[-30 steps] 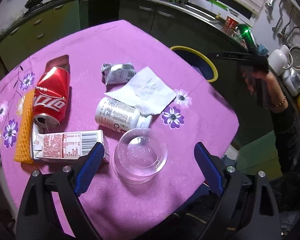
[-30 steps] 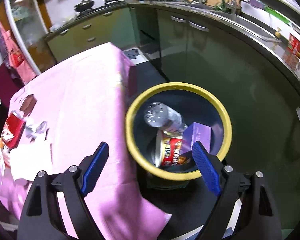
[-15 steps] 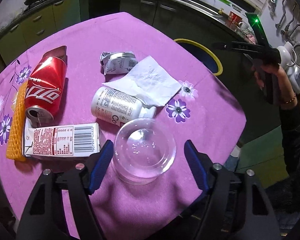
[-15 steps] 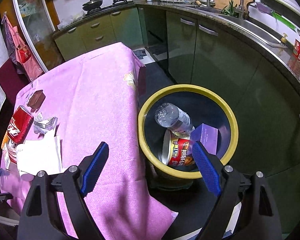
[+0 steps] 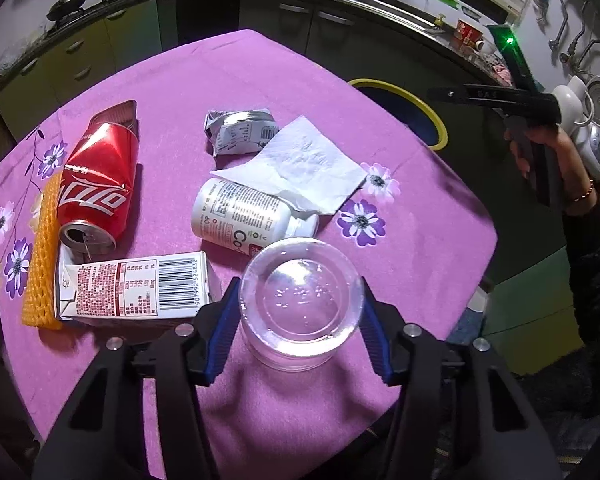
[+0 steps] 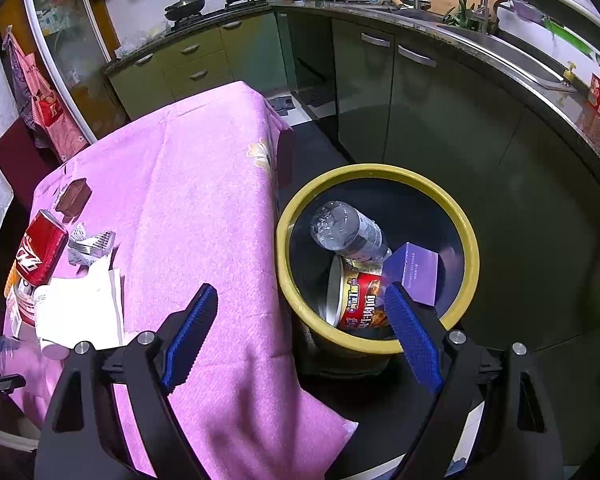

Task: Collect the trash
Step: 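Grasp the clear plastic cup with the left gripper, then carry the plastic cup over the bin and open the left gripper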

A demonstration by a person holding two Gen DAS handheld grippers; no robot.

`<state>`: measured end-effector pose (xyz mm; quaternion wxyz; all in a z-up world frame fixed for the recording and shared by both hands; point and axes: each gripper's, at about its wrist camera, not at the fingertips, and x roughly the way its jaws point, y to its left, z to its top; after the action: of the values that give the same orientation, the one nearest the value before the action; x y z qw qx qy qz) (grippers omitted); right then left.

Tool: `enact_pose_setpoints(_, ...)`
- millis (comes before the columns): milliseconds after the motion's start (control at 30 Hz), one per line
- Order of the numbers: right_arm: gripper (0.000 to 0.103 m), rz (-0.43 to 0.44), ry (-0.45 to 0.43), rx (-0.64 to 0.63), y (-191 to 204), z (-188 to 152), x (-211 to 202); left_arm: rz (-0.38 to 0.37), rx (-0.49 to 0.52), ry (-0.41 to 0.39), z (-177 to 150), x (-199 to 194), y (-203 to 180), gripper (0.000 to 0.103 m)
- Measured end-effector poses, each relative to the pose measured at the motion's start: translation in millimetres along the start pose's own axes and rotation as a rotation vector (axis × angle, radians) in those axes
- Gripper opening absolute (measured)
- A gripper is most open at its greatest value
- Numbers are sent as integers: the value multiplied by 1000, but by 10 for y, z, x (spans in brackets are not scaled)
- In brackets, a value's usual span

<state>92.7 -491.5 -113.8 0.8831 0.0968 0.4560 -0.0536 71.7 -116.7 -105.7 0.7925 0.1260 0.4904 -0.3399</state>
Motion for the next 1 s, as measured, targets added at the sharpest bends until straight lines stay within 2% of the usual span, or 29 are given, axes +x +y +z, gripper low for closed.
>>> enact_pose_setpoints(367,84,13,3,-6,28,-13,11,-5,25,-32,87,-291,-26,53)
enact_pose_setpoints(567,84,3,-11,3,-18,-8,-70,-49,79,-51,351,-442,-146,53)
enact_pose_setpoints(667,84,-19,-33,22,-117,-4,-192,-84,132,-66,610,-489,-271,53)
enact_pose_setpoints(833,84,-50,-79,67,-374,-56,-443,-124,255,-110,1297,-407,-633,53)
enact_pose_setpoints(1000,84,-74,-95,123,-704,-158,-576,-233,340,-77,2019,74,-1136,53)
